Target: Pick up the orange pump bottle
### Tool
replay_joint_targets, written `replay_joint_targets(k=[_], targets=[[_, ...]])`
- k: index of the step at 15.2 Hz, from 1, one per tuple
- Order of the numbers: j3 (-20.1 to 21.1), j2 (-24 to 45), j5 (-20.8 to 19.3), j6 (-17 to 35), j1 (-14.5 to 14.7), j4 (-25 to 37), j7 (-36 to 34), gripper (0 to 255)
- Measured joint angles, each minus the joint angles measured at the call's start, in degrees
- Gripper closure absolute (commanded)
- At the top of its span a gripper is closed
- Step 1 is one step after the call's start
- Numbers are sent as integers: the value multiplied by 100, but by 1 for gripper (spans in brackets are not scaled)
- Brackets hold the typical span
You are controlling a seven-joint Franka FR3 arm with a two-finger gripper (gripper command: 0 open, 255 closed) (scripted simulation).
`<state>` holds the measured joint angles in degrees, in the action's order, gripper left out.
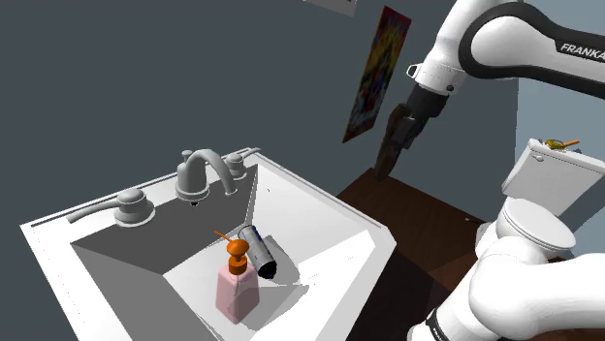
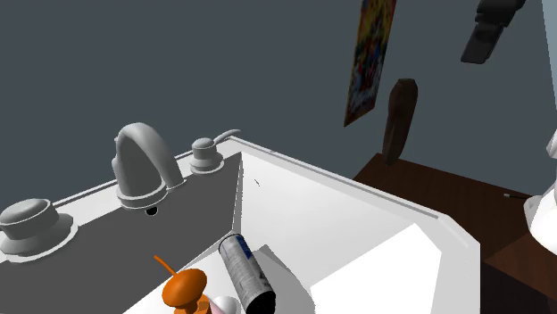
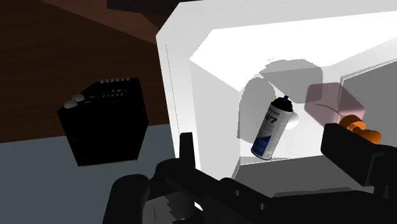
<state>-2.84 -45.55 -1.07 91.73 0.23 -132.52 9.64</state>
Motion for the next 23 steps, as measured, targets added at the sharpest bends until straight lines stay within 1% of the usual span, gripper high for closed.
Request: replay_joint_targets(k=[1,4,7,12,17,20,23], targets=[[0,0,0,0,0,0,0,0],[192,181,94,221,86,-91,-160,0],[498,447,237,537,218,-209,-424,0],[1011,974,442,972,431,-228,-869,0],[1505,1687,552,1500,601,-152,-1302,0],[1786,2178,553,1813,680,-47,-1564,0],[2074,2760,486,2001,749,272,-1873,0]])
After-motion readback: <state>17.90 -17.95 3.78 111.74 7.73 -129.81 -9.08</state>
